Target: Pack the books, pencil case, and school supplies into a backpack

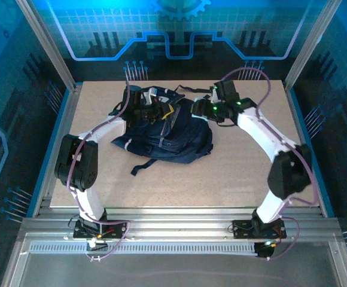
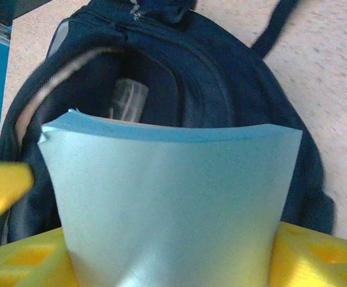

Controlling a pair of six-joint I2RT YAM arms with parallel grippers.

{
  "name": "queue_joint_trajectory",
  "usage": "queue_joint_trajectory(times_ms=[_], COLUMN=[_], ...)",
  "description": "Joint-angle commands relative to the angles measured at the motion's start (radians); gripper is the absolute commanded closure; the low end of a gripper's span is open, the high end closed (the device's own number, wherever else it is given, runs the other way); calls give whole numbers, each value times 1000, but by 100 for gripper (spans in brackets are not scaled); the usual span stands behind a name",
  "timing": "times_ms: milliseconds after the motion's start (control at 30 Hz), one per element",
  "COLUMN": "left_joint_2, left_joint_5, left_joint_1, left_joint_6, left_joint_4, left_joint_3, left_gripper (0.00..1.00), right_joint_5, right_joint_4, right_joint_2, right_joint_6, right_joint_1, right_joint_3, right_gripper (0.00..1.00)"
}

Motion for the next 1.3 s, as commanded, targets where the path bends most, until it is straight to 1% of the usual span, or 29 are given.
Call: queue_joint_trajectory(times_ms=[0,33,67,133,200,233,267,333,367,400,467,533,633,700,767,800,867,967,1033,1133,1200,1267], left_joint_2=[-58,-54,-49,-41,-41,-42,-45,-52,-56,-58,-60,-58,-58,-65,-78,-84,-87,-81,-71,-52,-38,-33], left_joint_5=[84,89,93,102,100,97,94,78,71,62,51,51,58,63,64,65,71,76,80,95,112,123], left_joint_1=[1,-1,-3,-6,-7,-7,-7,-6,-6,-6,-7,-7,-7,-7,-7,-7,-7,-5,-6,-6,-6,-7], left_joint_6=[-56,-71,-79,-95,-109,-110,-105,-83,-75,-69,-78,-111,-143,-146,-139,-130,-103,-73,-70,-84,-93,-99], left_joint_4=[133,145,152,159,166,164,156,117,107,98,102,133,162,158,149,137,95,42,33,36,37,35], left_joint_3=[42,46,49,62,67,72,77,89,91,91,80,59,34,29,24,29,51,93,114,148,169,181], left_gripper=[100,100,100,100,100,100,100,100,100,100,100,100,100,100,100,100,100,100,100,100,100,100], right_joint_5=[-36,-38,-50,-90,-87,-73,-68,-92,-101,-105,-98,-109,-97,-71,-73,-73,-59,-1,22,7,-5,-3], right_joint_4=[15,3,0,-25,-70,-81,-77,-20,11,44,113,155,152,147,133,124,109,94,81,58,35,20], right_joint_2=[134,174,209,275,301,295,280,229,204,177,132,117,140,166,195,198,166,71,38,81,140,204], right_joint_6=[29,31,30,28,13,7,10,39,52,69,83,91,82,77,76,74,58,12,-17,-49,-76,-100], right_joint_1=[44,61,74,101,120,125,124,110,102,93,75,64,66,69,66,66,64,56,38,2,-12,-15], right_joint_3=[127,173,206,288,339,333,310,216,170,118,35,-7,-2,15,38,43,27,-21,-18,51,120,188], right_gripper=[30,29,27,17,6,3,2,2,3,6,19,31,43,47,54,54,50,38,29,17,13,13])
